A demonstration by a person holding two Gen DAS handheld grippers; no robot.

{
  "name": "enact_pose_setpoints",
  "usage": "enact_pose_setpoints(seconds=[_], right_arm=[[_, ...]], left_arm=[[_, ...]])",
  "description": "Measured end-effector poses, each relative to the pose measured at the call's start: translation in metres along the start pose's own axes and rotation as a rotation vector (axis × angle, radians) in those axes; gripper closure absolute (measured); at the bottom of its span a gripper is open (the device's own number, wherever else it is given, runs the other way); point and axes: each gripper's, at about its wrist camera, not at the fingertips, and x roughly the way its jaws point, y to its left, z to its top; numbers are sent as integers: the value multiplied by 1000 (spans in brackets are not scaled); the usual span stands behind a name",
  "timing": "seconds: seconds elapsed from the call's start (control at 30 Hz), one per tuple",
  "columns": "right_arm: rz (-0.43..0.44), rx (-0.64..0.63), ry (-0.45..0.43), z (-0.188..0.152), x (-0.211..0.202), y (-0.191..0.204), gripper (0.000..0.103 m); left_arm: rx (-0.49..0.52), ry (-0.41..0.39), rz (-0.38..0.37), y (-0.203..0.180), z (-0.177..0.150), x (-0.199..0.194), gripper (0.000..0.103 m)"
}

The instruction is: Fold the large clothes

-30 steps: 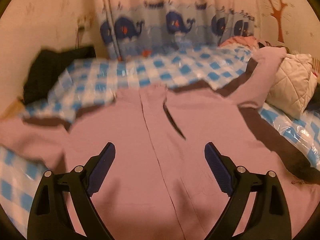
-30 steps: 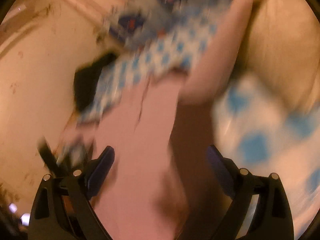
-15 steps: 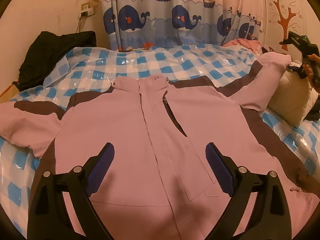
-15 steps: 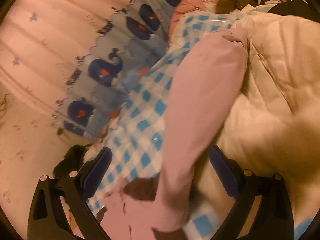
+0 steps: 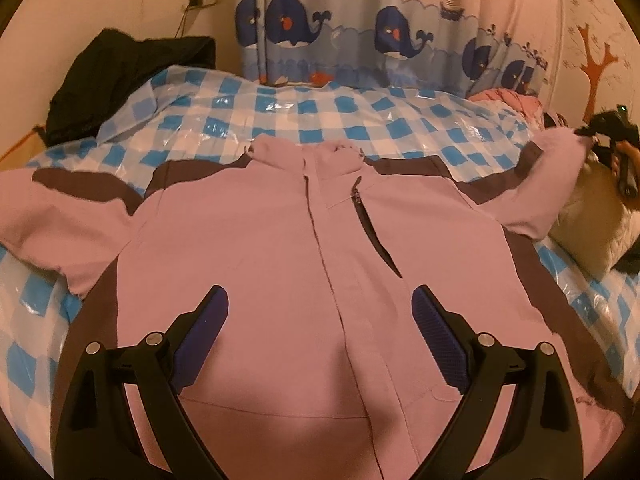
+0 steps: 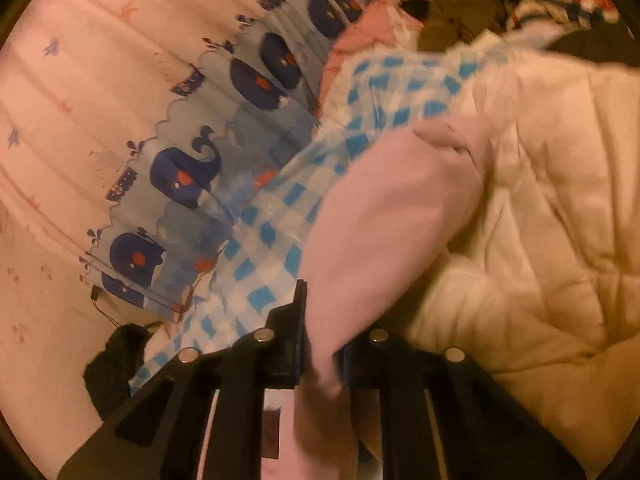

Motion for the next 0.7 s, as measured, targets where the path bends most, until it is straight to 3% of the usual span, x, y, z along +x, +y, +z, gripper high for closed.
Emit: enact_pose_setpoints(seconds=[0.17, 0.33, 0.5, 0.7], right_arm=[[61, -175, -72, -10, -19, 58, 89], [175, -433, -105, -58, -26, 164, 89], [328, -690, -38, -167, -15, 267, 89], [422, -906, 141, -323, 23, 319, 89]], left_arm=[[-39, -25, 30, 17, 7, -4, 14], [-130, -89, 84, 56, 22, -18, 14], [-263, -144, 131, 107, 31, -36, 13], [-411, -180, 151, 158, 31, -50, 13]])
